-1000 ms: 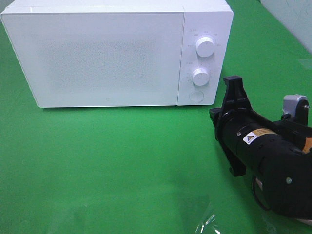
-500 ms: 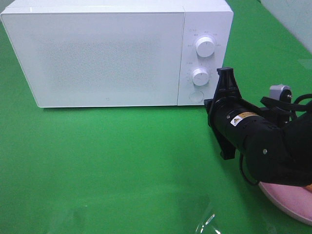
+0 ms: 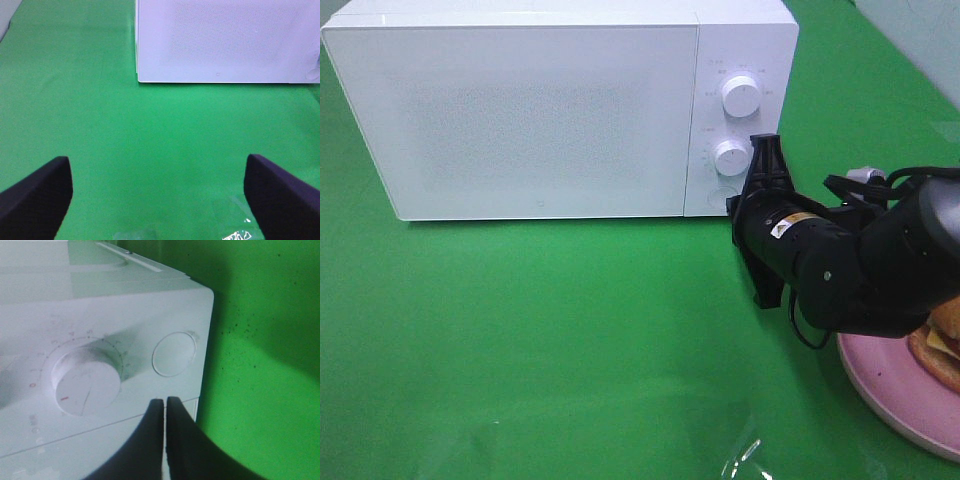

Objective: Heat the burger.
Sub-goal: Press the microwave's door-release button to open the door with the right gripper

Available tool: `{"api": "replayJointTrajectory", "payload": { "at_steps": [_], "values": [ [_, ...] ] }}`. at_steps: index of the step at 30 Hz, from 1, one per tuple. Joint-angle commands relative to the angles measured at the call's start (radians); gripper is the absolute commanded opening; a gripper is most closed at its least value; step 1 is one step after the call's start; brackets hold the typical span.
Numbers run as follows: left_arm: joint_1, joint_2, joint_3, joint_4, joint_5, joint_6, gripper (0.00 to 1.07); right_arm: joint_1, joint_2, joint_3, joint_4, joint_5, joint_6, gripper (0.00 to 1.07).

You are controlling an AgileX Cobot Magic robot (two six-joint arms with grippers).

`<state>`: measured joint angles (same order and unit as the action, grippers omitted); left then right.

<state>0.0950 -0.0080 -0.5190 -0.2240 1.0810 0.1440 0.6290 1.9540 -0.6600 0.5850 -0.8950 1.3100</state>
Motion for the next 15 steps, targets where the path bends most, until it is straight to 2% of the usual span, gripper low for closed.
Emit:
{"api": "replayJointTrajectory", "payload": {
  "at_steps": [1,15],
  "values": [
    [0.003,-0.012,0.003,-0.01,-0.01,-0.001,0.85,-0.022,0.023,-0.046,-0.026,0.043,0.012,0.0],
    [0.003,-0.012,0.003,-0.01,-0.01,-0.001,0.85,-0.044,0.119,-0.147,-0.048,0.049,0.043,0.0]
  ]
}}
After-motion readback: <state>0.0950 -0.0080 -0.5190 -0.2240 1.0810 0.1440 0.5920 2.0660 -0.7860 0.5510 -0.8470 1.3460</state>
